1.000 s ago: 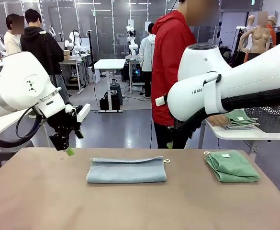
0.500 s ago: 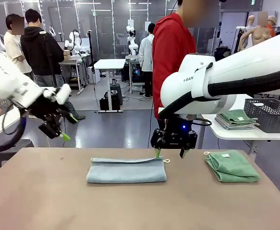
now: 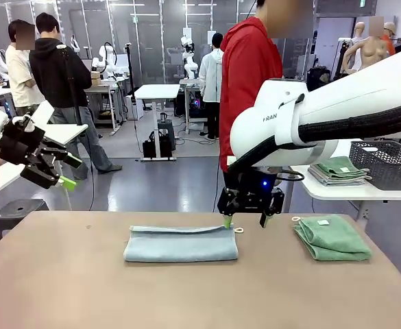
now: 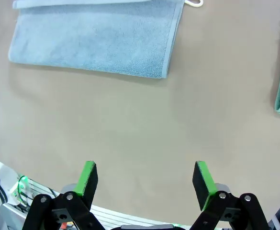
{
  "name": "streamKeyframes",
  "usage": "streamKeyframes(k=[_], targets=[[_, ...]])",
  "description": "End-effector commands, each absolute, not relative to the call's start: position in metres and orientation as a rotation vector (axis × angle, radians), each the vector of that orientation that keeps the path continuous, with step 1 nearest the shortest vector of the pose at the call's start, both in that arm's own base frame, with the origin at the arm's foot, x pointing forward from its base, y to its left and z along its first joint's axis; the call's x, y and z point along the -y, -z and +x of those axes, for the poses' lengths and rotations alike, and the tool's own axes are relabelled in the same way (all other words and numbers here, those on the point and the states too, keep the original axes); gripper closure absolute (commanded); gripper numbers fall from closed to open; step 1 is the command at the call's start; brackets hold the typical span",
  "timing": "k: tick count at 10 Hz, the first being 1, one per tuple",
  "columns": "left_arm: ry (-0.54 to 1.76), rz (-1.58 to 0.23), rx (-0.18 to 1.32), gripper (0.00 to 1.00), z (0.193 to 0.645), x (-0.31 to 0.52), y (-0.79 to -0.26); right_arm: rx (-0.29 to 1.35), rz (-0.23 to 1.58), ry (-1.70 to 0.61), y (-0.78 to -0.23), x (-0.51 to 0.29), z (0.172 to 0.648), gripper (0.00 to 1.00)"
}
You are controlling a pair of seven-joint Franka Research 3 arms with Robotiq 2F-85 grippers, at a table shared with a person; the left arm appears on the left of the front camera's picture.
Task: Fold the towels and place them in the basket.
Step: When a person lays out a Towel with hook on the table, fold it in half twice.
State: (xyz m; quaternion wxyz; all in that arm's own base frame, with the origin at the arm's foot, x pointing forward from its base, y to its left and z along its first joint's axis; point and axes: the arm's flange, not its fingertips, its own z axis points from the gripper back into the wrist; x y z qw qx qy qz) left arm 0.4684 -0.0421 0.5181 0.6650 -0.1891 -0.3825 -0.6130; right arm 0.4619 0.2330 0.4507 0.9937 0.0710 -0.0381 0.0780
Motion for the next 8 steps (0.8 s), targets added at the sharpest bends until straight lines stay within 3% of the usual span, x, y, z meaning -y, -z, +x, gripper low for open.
streamKeyframes(k=[1,5,8], targets=[[1.407,-0.516,0.828,0.0,0.477,0.037,-0.516,0.081,0.13,-0.16,-0.45,-0.231,0.46,0.0],[1.415,-0.577,0.76,0.0,0.49,0.029,-0.511,0.081,0.13,-0.16,-0.45,-0.231,0.46,0.0],[1.391,-0.54,0.808,0.0,0.478,0.034,-0.505,0.081,0.13,-0.16,-0.45,-0.231,0.46,0.0]])
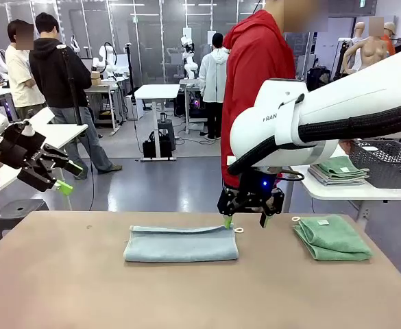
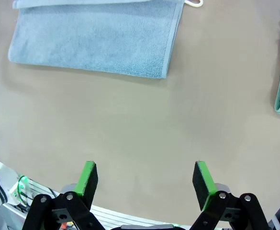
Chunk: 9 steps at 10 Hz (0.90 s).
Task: Fold the towels and place them in the basket.
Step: When a person lays out a Towel with hook on the table, fold it in half twice.
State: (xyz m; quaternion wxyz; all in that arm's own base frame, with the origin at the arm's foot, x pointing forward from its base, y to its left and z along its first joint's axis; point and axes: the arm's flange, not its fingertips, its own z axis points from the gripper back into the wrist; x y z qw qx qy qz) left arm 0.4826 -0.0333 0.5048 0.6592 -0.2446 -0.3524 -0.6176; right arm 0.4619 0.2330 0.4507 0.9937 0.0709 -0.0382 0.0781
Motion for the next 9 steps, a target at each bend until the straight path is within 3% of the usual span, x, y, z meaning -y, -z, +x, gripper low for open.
streamKeyframes(k=[1,4,9], targets=[[1.391,-0.54,0.808,0.0,0.478,0.034,-0.505,0.076,0.142,-0.157,-0.451,-0.233,0.462,0.0],[1.391,-0.54,0.808,0.0,0.478,0.034,-0.505,0.118,0.168,-0.107,-0.398,-0.224,0.508,0.0],[1.391,-0.54,0.808,0.0,0.478,0.034,-0.505,0.186,0.103,-0.112,-0.327,-0.229,0.545,0.0]])
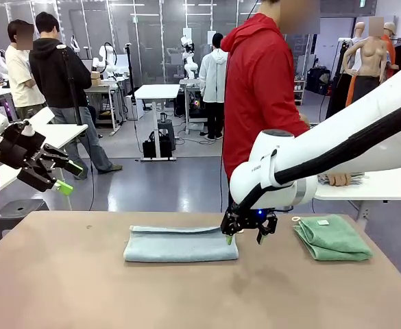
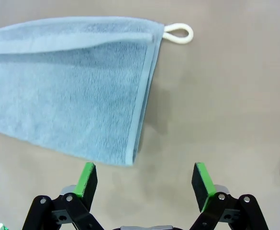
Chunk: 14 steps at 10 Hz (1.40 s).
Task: Fold the towels and place them in the basket.
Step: When a person lays out a Towel with hook on the table, fold it in half twice.
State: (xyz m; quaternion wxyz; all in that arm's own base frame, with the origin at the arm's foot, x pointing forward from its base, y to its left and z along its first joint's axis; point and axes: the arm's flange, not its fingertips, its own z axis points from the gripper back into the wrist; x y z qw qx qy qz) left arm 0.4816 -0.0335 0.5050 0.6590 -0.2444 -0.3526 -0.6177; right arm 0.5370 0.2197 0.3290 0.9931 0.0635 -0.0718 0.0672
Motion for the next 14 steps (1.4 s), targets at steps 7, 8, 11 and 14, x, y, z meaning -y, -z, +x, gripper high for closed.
streamKeyframes(k=[7,8,11,14], targets=[[1.391,-0.54,0.808,0.0,0.478,0.034,-0.505,0.211,0.064,0.03,-0.295,-0.256,0.587,0.0],[1.391,-0.54,0.808,0.0,0.478,0.034,-0.505,0.195,0.06,0.047,-0.292,-0.258,0.589,0.0],[1.391,-0.54,0.808,0.0,0.478,0.034,-0.505,0.165,0.062,0.068,-0.287,-0.263,0.595,0.0],[1.391,-0.54,0.808,0.0,0.478,0.034,-0.505,0.173,0.045,0.08,-0.289,-0.265,0.594,0.2]])
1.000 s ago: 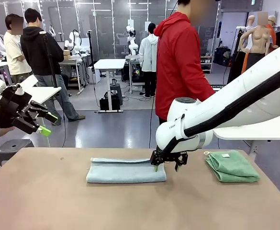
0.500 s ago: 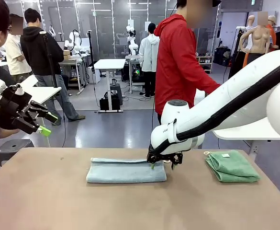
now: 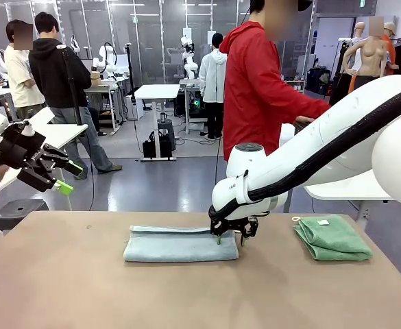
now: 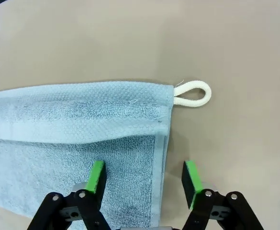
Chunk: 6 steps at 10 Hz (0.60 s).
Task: Fold the towels and place them in the basket.
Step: When a person lays out a Towel with hook on the table, fold it in half twice.
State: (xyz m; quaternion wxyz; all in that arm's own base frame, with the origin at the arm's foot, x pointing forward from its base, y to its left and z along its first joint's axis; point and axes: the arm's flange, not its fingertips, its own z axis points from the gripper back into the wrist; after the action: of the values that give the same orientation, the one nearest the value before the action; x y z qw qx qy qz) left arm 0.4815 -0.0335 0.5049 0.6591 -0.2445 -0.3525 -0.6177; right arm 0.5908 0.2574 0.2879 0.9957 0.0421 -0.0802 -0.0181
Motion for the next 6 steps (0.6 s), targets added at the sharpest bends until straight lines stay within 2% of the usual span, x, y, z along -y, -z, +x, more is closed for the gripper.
streamKeyframes(k=[1,2,6], targets=[[1.391,-0.54,0.808,0.0,0.4782,0.0342,-0.5049,0.17,0.055,0.074,-0.2899,-0.2657,0.5931,0.2],[1.391,-0.54,0.808,0.0,0.4782,0.0342,-0.5049,0.167,0.059,0.082,-0.29,-0.2651,0.5946,0.36],[1.391,-0.54,0.808,0.0,0.4782,0.0342,-0.5049,0.14,0.055,0.077,-0.2851,-0.2635,0.5974,0.36]])
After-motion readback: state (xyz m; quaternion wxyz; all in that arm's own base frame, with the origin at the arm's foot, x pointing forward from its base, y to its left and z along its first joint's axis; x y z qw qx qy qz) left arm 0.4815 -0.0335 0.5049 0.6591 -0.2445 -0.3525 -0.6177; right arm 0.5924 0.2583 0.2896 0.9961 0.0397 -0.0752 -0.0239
